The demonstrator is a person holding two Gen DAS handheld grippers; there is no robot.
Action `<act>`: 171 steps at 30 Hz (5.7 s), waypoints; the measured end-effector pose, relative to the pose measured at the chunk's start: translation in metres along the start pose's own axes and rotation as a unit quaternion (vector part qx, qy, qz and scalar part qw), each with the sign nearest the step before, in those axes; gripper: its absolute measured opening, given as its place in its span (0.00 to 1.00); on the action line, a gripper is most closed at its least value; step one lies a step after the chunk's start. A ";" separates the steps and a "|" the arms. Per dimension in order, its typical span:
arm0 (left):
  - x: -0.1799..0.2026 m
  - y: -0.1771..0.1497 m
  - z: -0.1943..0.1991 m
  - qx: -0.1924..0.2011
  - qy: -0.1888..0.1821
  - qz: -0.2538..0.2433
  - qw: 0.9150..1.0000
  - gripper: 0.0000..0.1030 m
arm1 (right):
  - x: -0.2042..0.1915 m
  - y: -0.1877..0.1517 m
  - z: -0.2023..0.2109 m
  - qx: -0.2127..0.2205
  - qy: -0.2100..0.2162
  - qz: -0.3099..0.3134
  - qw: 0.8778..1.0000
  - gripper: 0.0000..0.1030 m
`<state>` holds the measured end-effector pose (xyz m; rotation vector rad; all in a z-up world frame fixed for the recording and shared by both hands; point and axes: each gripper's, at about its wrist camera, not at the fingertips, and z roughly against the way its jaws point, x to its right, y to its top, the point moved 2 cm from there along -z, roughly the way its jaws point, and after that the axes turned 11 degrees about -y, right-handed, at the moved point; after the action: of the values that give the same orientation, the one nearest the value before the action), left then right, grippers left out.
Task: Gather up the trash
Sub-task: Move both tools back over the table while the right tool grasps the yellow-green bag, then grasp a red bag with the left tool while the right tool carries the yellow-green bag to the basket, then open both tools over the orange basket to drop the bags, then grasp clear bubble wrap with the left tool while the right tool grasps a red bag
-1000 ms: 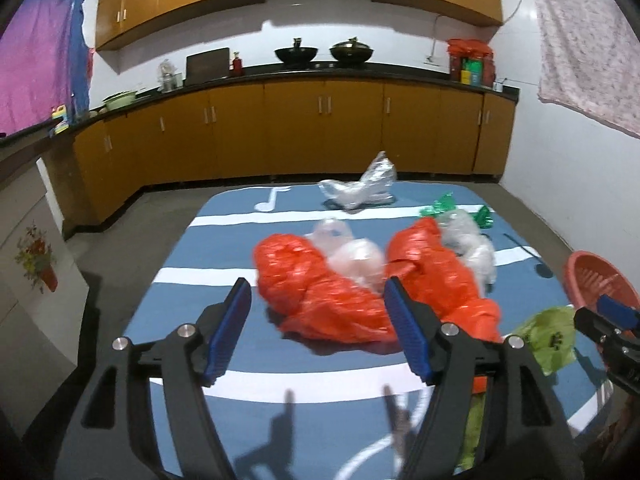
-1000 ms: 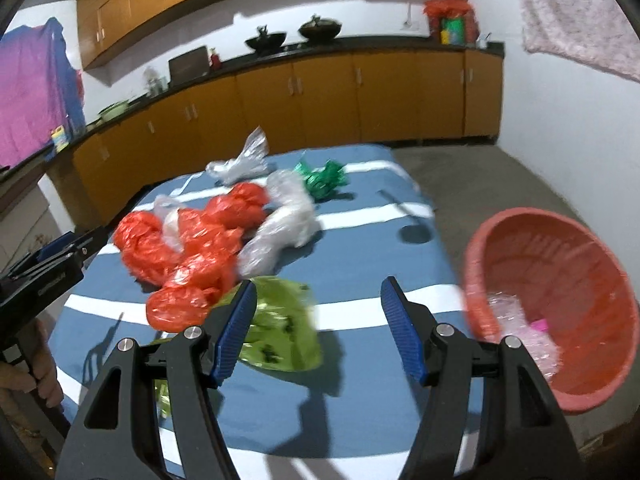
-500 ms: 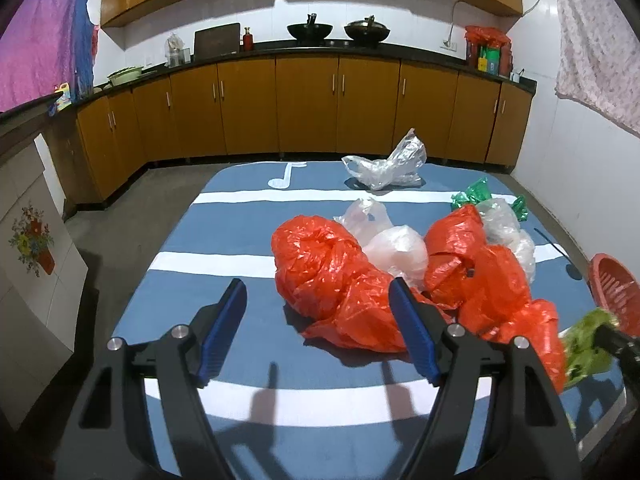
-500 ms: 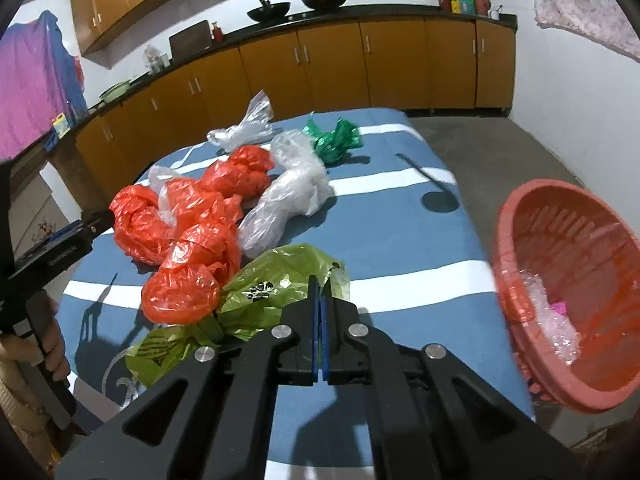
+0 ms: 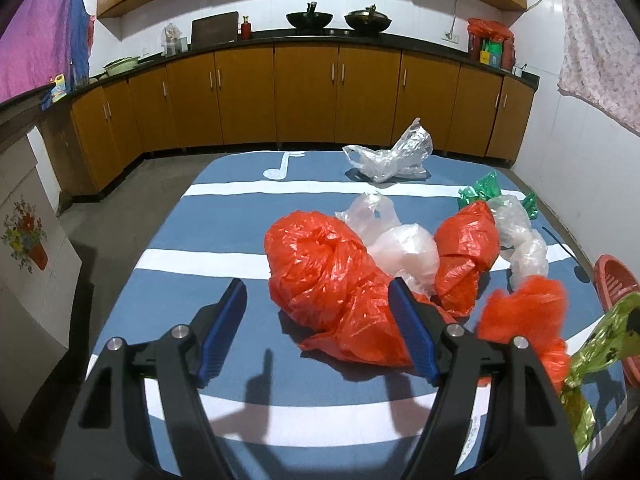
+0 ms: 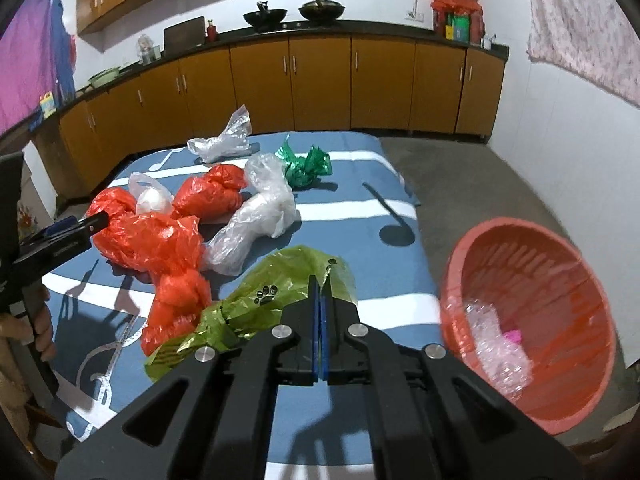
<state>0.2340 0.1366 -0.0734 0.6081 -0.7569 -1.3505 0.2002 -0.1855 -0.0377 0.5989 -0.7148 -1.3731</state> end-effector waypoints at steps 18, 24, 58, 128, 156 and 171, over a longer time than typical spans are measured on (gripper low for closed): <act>-0.007 -0.004 -0.013 -0.017 0.000 0.030 0.999 0.63 | 0.005 0.045 -0.025 0.002 0.066 0.043 0.997 0.01; -0.008 -0.006 -0.023 -0.024 0.002 0.020 0.999 0.54 | -0.002 0.044 -0.042 -0.005 0.089 0.076 0.993 0.01; -0.008 0.010 0.003 -0.007 0.001 0.028 1.000 0.16 | 0.023 0.054 -0.023 0.002 0.102 0.066 0.993 0.01; 0.173 0.021 0.041 0.042 -0.120 -0.083 0.988 0.57 | 0.111 0.034 0.038 0.075 0.051 -0.055 0.994 0.49; -0.057 0.002 0.050 0.037 0.027 0.034 0.998 0.65 | -0.095 -0.008 -0.025 -0.037 0.113 0.015 0.993 0.54; -0.029 0.009 0.026 0.029 -0.002 0.029 0.999 0.69 | -0.083 -0.012 -0.012 -0.029 0.119 0.031 0.992 0.32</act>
<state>0.2180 0.1676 -0.0534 0.6246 -0.8141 -1.2798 0.1975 -0.1048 -0.0632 0.6765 -0.4949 -1.2365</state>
